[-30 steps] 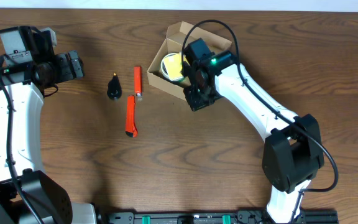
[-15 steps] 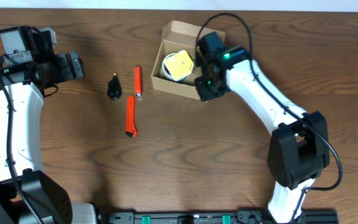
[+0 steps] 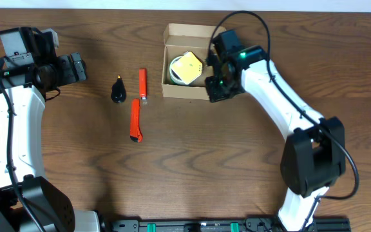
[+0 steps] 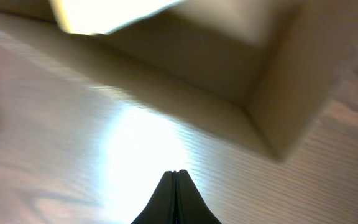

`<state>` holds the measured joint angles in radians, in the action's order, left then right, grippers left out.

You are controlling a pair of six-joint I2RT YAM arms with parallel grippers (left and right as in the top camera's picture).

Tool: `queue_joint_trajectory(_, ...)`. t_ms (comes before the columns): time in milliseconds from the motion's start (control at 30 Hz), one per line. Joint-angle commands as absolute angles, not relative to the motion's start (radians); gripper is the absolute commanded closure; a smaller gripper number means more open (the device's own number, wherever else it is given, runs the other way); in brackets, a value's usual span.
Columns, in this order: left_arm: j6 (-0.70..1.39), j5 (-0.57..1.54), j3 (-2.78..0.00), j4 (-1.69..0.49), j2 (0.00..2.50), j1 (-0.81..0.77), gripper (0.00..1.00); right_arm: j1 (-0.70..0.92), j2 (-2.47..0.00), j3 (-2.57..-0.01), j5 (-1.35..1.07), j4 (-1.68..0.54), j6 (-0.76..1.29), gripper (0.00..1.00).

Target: Pack container

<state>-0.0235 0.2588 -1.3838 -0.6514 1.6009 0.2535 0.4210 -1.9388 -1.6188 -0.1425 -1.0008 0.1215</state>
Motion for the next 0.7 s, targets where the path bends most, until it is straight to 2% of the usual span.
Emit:
queue_joint_trajectory(0, -0.03, 0.255, -1.405, -0.655, 1.599, 0.254, 0.05, 0.453, -1.824, -1.637, -0.137, -0.994, 0.118, 0.99)
queue_joint_trajectory(200, -0.03, 0.255, -1.405, -0.655, 1.599, 0.254, 0.05, 0.395, -1.697, -1.739, -0.001, -0.993, 0.118, 0.99)
queue_joint_trajectory(267, -0.03, 0.255, -1.405, -0.655, 1.599, 0.254, 0.05, 0.347, -1.666, -1.785, 0.041, -0.993, 0.118, 0.96)
queue_joint_trajectory(433, -0.03, 0.255, -1.405, -0.655, 1.599, 0.254, 0.05, 0.184, -1.623, -1.87, 0.086, -0.972, 0.119, 0.79)
queue_joint_trajectory(667, 0.171, 0.338, -1.405, -0.705, 1.599, 0.253, 0.05, -0.019, -1.624, -1.88, 0.071, -1.003, 0.153, 0.67)
